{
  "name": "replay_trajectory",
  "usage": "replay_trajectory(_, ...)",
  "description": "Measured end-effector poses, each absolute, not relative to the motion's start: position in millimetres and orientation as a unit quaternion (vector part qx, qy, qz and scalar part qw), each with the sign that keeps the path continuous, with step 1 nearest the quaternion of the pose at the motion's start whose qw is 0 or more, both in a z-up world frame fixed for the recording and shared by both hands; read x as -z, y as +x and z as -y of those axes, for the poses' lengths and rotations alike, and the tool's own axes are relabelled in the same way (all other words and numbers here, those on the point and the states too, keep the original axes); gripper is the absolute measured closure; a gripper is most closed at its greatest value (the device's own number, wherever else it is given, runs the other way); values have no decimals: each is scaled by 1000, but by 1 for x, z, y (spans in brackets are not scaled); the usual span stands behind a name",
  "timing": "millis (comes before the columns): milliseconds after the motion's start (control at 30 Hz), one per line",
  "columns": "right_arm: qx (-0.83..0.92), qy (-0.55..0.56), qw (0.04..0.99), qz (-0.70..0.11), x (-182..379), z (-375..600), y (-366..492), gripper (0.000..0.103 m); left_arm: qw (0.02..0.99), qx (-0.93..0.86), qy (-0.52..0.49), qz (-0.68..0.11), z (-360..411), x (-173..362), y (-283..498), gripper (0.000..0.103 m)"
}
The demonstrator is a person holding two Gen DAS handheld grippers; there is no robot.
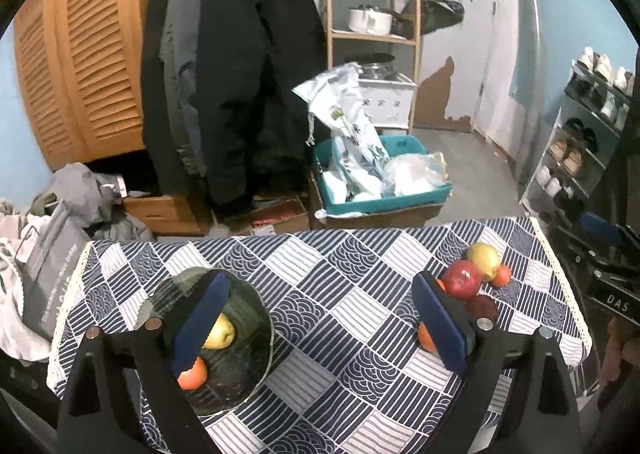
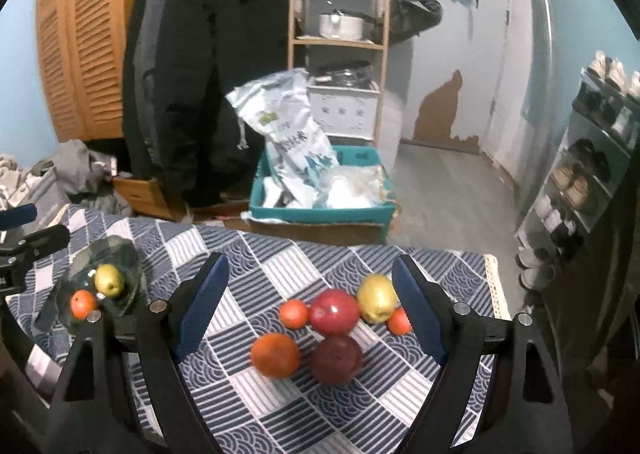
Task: Organize fruits
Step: 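Withdraw both tools from the bowl back toward the fruit cluster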
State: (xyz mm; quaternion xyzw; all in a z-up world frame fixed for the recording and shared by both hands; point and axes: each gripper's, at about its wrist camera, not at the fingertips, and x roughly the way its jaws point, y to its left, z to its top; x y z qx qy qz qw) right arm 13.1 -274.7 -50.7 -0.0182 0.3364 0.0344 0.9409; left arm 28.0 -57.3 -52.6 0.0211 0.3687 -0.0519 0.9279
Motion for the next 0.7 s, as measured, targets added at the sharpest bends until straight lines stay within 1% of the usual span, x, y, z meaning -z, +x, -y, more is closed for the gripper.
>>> replay_trajectory(300, -12, -5, 928, -373, 77, 303, 20, 19, 916, 64, 36, -393, 86, 76, 40, 9)
replay_trajectory(700, 0, -14, 902, -431, 122, 312, 37, 19, 901, 66, 71, -423, 117, 117, 54, 9)
